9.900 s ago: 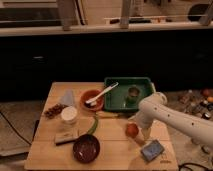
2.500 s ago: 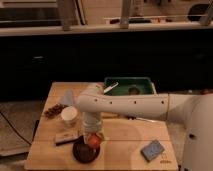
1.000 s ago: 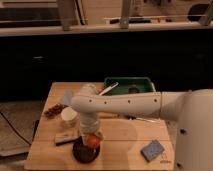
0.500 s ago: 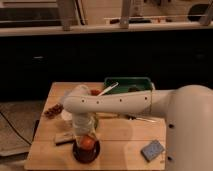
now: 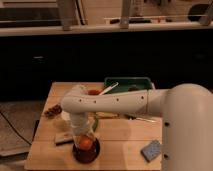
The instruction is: Place apple in purple bowl
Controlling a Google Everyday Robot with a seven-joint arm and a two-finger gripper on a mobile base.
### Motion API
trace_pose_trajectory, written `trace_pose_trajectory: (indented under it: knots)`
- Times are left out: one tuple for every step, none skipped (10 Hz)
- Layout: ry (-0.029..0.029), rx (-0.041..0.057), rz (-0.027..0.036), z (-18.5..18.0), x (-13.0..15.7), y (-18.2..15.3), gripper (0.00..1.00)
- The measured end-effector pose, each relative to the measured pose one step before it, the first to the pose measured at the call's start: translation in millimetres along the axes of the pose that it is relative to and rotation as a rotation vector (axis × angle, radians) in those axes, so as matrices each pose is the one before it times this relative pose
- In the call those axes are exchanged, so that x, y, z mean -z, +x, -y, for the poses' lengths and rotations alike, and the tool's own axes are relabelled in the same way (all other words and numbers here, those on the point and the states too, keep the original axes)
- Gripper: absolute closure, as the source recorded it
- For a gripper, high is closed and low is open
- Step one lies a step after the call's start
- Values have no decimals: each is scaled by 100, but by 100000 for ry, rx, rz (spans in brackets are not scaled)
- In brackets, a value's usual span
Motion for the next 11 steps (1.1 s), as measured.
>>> trace_pose_trajectory:
  knots:
    - [-149, 89, 304, 97, -49, -13, 100]
    - [-119, 92, 134, 101, 13, 5, 100]
    - [-125, 27, 396, 60, -10, -6, 98]
    - [-87, -55, 370, -19, -4, 20, 92]
    - [-8, 455, 221, 28, 76, 19, 82]
    - [-34, 221, 117, 19, 66, 29, 70]
    - [34, -38, 118, -7, 67, 25, 61]
    - [16, -136, 244, -64, 79, 39, 49]
    - [84, -59, 337, -58, 33, 55, 40]
    - [6, 315, 160, 79, 94, 59, 29]
    - [-145, 417, 206, 85, 21, 40, 23]
